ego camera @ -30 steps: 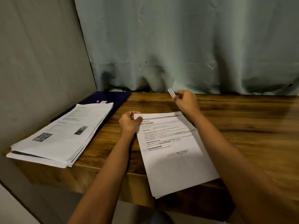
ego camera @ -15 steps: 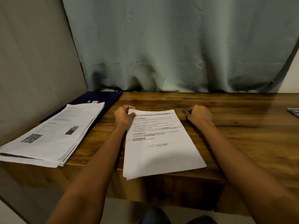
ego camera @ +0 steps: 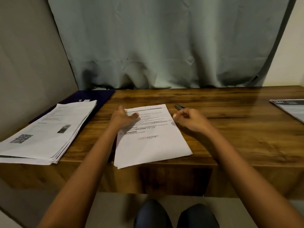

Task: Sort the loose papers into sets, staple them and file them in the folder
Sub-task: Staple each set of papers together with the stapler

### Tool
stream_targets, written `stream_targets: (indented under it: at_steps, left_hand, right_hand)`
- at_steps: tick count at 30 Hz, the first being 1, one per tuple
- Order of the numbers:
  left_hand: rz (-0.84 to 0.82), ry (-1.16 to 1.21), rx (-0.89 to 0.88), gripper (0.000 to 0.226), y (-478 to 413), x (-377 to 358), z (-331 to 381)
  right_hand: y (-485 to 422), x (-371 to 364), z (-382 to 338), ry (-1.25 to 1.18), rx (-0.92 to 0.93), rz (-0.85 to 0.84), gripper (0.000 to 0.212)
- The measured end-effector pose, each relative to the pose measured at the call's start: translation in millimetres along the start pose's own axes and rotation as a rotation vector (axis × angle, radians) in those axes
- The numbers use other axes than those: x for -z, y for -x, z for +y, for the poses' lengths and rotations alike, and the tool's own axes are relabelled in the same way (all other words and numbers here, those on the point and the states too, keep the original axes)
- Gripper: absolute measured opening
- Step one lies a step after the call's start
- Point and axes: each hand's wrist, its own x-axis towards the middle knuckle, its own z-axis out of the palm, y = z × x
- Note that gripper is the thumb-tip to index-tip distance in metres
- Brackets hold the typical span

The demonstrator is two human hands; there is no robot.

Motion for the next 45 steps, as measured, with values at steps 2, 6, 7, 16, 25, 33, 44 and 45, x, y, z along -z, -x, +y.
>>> stream_targets:
  at_steps: [2,6,7,16,25,33,44,45]
  left_hand:
    - [-0.051,0.031,0.013,0.082,29.4,4.7,6.2]
    - [-0.197,0.046,-0.028,0.099,83.8,12.6,1.0]
    - [-0.235,0.001,-0.040,0.106,93.1,14.3,-3.2]
    - [-0.243,-0.219,-0.146,0.119,151.6,8.7,-35.0]
    - [-0.216,-0.203,-0.212,0.089,155.5,12.8,-38.8]
    - [-0.234,-0.343,-0.296,0.069,138.6,0.1,-58.7]
    - [-0.231,-0.385,-0.277,0.054,134.8,-2.6,-55.1]
    - [-0.231,-0.386,-0.271,0.053,135.8,-2.4,-53.2]
  right_hand:
    - [25.3,2.8,3.0,-0.023,0.003,-0.092,0.058]
    - [61.5,2.7,6.1,-0.131,0.041,-0.213,0.077]
    - [67.4,2.3,6.0,-0.125,0.059,-0.237,0.082]
    - [83.1,-7.6,14.9,0.044,0.073,-0.196,0.094]
    - [91.8,-7.7,11.2,0.085,0.135,-0.108,0.076]
    - [89.1,-7.3,11.1,0.165,0.167,-0.073,0.071]
    - [85.3,-12.4,16.7,0.232,0.217,-0.049,0.051]
    - [85.7,-12.2,16.7,0.231,0.219,-0.046,0.051]
